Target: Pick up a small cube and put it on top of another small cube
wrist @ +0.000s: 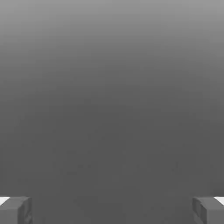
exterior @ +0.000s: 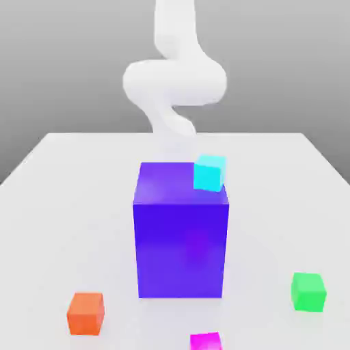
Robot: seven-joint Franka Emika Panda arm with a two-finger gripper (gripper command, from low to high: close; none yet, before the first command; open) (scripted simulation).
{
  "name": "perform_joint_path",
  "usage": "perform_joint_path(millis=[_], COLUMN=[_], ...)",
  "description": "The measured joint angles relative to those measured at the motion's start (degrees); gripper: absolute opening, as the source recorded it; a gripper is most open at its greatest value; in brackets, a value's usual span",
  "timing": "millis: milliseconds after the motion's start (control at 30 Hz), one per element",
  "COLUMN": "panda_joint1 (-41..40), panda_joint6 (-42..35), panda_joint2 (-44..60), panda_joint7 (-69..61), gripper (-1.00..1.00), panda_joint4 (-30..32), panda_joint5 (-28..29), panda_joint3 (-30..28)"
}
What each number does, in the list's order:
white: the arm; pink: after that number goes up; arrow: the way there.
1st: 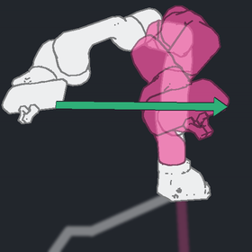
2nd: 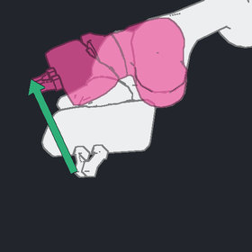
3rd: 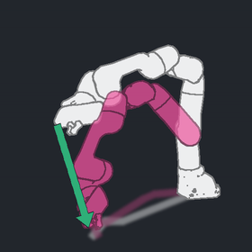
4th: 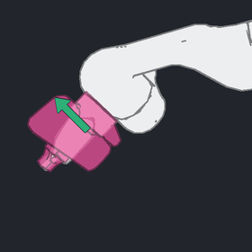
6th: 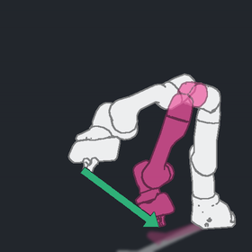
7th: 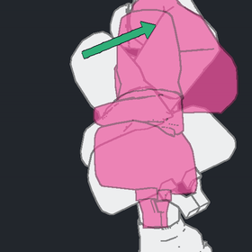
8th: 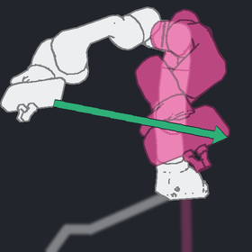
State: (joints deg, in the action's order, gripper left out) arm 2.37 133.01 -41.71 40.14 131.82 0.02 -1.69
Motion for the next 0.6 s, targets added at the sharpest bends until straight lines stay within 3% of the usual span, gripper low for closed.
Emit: perform_joint_path(millis=[600], panda_joint1=[13.6], panda_joint6=[9.2], panda_joint2=[29.7], panda_joint7=[-45.0], gripper=[0.0], panda_joint4=[0.4], panda_joint5=[-5.2], panda_joint3=[-10.7])
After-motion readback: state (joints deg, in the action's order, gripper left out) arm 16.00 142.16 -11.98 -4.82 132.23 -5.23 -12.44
